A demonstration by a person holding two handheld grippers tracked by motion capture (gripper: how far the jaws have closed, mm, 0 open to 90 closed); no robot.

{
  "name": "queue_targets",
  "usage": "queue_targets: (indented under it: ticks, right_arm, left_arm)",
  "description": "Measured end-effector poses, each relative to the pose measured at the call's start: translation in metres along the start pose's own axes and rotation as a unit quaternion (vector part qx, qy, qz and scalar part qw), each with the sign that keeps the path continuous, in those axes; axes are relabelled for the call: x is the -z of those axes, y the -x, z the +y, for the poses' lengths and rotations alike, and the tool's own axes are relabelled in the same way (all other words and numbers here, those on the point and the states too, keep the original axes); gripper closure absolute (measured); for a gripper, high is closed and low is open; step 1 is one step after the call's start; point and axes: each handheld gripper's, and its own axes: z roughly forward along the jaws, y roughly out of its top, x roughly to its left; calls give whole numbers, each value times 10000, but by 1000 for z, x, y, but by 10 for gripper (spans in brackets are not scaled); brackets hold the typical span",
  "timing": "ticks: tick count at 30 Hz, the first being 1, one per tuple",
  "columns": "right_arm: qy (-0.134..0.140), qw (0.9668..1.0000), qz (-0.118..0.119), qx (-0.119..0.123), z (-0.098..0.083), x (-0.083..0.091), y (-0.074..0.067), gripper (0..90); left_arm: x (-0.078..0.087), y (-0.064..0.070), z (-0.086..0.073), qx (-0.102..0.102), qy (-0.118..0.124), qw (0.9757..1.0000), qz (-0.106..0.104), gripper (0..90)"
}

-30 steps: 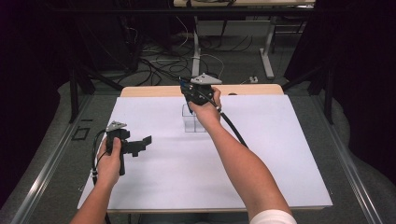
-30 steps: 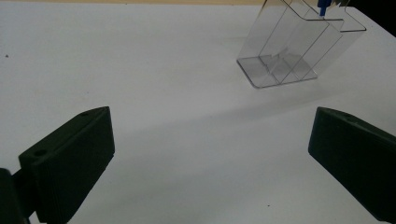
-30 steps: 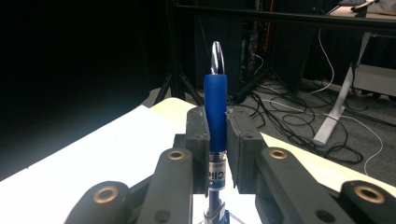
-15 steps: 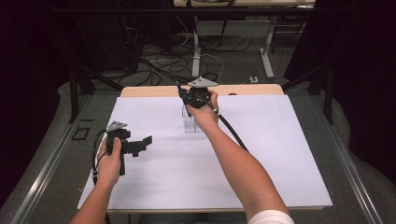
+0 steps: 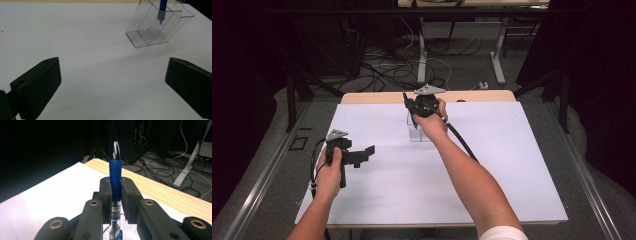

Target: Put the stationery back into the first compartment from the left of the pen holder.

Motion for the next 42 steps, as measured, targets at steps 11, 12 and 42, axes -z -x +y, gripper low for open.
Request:
queue_targets:
  ticks: [11, 12, 42]
  right_arm:
    - [-157, 9998, 134, -21, 2, 5, -2, 607]
    - [-155, 9998, 123, -1, 3, 6, -2, 587]
    - [-432, 9990, -113, 104, -1, 67, 6, 103]
  left_arm:
    - [1, -1, 1, -52, 24, 10000, 15, 3]
    - [1, -1, 1, -59, 25, 10000, 14, 3]
    - [3, -2, 2, -9, 64, 10000, 71, 3]
